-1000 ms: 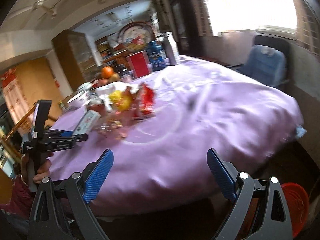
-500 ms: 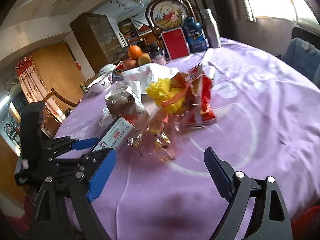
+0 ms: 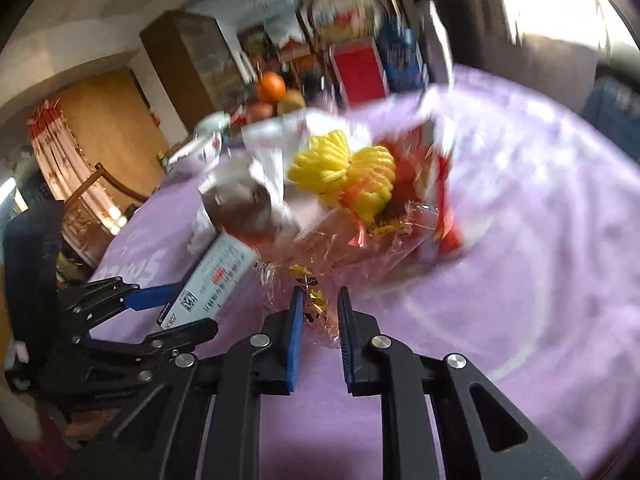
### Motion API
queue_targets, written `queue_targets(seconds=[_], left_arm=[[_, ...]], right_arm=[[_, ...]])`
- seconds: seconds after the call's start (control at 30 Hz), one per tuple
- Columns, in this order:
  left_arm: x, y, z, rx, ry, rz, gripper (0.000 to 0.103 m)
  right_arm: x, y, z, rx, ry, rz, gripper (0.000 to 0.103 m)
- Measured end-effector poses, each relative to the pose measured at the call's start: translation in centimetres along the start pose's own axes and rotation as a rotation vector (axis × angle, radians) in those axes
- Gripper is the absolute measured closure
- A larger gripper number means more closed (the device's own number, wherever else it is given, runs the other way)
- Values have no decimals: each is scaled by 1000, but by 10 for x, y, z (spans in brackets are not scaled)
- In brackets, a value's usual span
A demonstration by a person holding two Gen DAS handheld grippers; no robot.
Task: Collect trash
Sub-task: 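Grasp the clear candy bag with the right gripper while the left gripper holds the box, then lift the box and candy bag with both grippers toward the wastebasket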
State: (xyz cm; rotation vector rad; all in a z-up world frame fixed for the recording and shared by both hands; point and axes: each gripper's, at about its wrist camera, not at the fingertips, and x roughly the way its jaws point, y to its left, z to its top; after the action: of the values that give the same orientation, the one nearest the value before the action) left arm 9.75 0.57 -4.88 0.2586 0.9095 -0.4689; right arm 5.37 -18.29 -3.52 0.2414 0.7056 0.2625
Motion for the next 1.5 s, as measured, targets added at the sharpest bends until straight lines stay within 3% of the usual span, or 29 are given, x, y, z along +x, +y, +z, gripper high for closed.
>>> queue_targets(seconds=[0.13,0.23,0.37,0.5,0.57,0.6,0.67,0.73,0.77,0.87,0.9,0.93,1.1,1.3,1.43,1.5], left_arm=[[0,-1,0,8,0,1,42],[0,-3,-1,19,0,4,42],[0,-5,-1,29,-1,13,38],[2,-7,-1,41,10,11,36],[4,-9,-1,50,18,13,35],[4,-10,-2,52,19,15,35],[4,-10,-2,55,19,18,34],[4,-9,-2,52,17,19,33],[4,-9,-2,50,17,18,33],[4,-9,-2,49,19,19,33],[4,-10,-2,51,18,18,33],[4,-10,-2,54,18,18,33],[6,-12,-1,65,24,21,33],[15,-8,1,53,62,23,35],[15,-8,0,49,69,8,52],[14,-7,0,46,67,-4,55]], right_arm=[[-42,16,0,-120,-86,-52,85],[-43,12,1,-128,-36,-8,82],[-20,-23,-6,83,63,152,83],[-23,-32,-16,135,66,190,83],[-25,-45,-18,243,80,376,83],[-25,-53,-18,290,85,413,83],[-24,-68,-19,355,83,392,83],[-22,-83,-24,444,75,429,84],[-25,-85,-24,442,61,389,84],[-54,-68,-16,242,-68,85,84],[-62,-64,-15,215,-91,75,84],[-70,-63,-12,213,-107,124,84],[-78,-68,-10,221,-107,170,84],[-88,-71,-15,222,-134,102,84],[-95,-75,-20,230,-150,76,84],[-100,-78,-24,236,-153,76,84]])
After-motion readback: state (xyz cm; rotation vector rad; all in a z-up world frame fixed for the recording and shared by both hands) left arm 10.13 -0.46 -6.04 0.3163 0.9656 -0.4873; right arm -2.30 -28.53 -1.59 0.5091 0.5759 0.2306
